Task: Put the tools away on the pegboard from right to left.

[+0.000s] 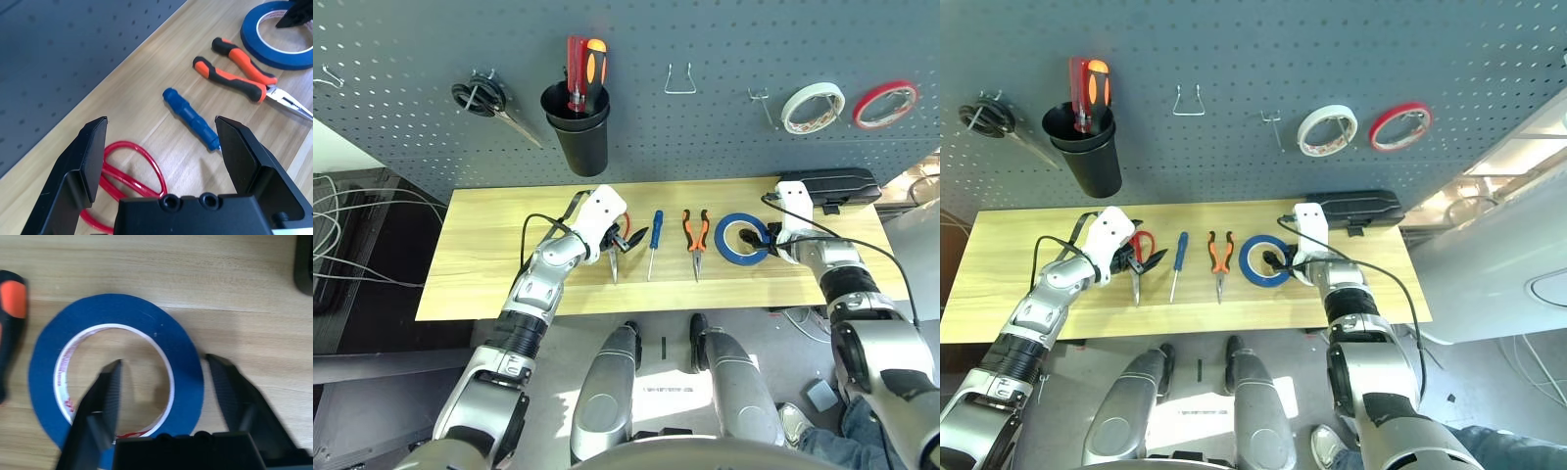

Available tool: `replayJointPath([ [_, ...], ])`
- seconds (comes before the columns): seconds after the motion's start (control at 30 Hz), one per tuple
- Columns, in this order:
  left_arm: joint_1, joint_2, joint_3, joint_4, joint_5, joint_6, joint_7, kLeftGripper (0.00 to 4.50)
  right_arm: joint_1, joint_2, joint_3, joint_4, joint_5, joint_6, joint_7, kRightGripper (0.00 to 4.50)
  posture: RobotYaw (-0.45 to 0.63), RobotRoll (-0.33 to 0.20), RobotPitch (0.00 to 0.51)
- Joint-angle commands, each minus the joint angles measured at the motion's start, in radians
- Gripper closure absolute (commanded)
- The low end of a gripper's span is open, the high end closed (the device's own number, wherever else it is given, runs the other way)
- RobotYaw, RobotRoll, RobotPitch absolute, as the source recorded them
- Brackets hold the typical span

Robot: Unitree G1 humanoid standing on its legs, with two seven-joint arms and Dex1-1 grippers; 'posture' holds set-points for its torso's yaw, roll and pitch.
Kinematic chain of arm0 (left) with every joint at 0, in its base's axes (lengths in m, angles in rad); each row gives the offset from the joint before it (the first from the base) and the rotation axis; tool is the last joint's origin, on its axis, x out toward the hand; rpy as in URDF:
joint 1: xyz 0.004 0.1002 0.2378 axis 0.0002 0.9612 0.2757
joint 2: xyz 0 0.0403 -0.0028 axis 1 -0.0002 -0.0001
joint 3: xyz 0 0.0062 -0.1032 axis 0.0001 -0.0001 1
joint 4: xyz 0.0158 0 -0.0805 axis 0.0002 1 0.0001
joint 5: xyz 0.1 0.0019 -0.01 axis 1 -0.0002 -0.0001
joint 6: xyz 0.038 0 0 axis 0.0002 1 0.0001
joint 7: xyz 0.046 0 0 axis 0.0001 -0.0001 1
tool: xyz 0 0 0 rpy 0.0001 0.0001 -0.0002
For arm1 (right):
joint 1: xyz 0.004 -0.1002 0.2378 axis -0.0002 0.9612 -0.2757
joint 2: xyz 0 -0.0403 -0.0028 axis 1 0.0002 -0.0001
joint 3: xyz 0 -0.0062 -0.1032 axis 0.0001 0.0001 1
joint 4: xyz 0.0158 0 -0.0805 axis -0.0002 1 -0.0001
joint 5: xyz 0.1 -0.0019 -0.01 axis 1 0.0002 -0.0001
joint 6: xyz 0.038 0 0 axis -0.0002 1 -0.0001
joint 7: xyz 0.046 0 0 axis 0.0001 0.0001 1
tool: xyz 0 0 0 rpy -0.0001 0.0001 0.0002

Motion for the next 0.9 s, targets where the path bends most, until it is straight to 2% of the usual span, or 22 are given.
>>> replayJointPath([
  [0.03, 0.029, 0.004, -0.007, -0.024, 0.011, 0.010, 0.000, 0.00, 0.034, -0.007, 0.021, -0.014, -0.019, 0.023, 0.009, 2.34, 0.15, 0.000, 0.290],
  [0.17, 0.039, 0.004, 0.001, -0.030, 0.007, -0.009, 0.008, 0.00, 0.076, -0.043, 0.036, -0.164, -0.032, 0.008, 0.027, 3.68, 0.14, 0.000, 0.286],
  [0.2, 0.041, 0.003, 0.005, -0.030, 0.005, -0.014, 0.010, 0.00, 0.091, -0.053, 0.038, -0.207, -0.035, 0.004, 0.031, 3.77, 0.14, 0.000, 0.285],
  [0.4, 0.069, -0.009, 0.054, -0.080, -0.072, -0.152, -0.016, 0.00, 0.296, -0.148, 0.072, -0.700, -0.026, -0.104, 0.160, 3.77, 0.11, 0.000, 0.278],
  [0.47, 0.080, -0.003, 0.045, -0.104, -0.088, -0.185, -0.054, 0.00, 0.349, -0.165, 0.067, -0.803, -0.020, -0.120, 0.175, 3.77, 0.11, 0.000, 0.279],
  [0.6, 0.110, 0.041, -0.025, -0.191, -0.093, -0.242, -0.185, 0.00, 0.460, -0.215, 0.052, -1.020, -0.002, -0.274, 0.241, 3.77, 0.09, 0.000, 0.279],
  [0.77, 0.117, 0.057, -0.057, -0.308, -0.145, -0.245, -0.280, 0.00, 0.498, -0.250, 0.037, -1.167, 0.024, -0.376, 0.288, 3.77, 0.08, 0.000, 0.281],
  [0.9, 0.073, 0.036, -0.052, -0.314, -0.150, -0.288, -0.276, 0.00, 0.469, -0.265, 0.017, -1.269, 0.040, -0.441, 0.296, 3.77, 0.06, 0.000, 0.284],
])
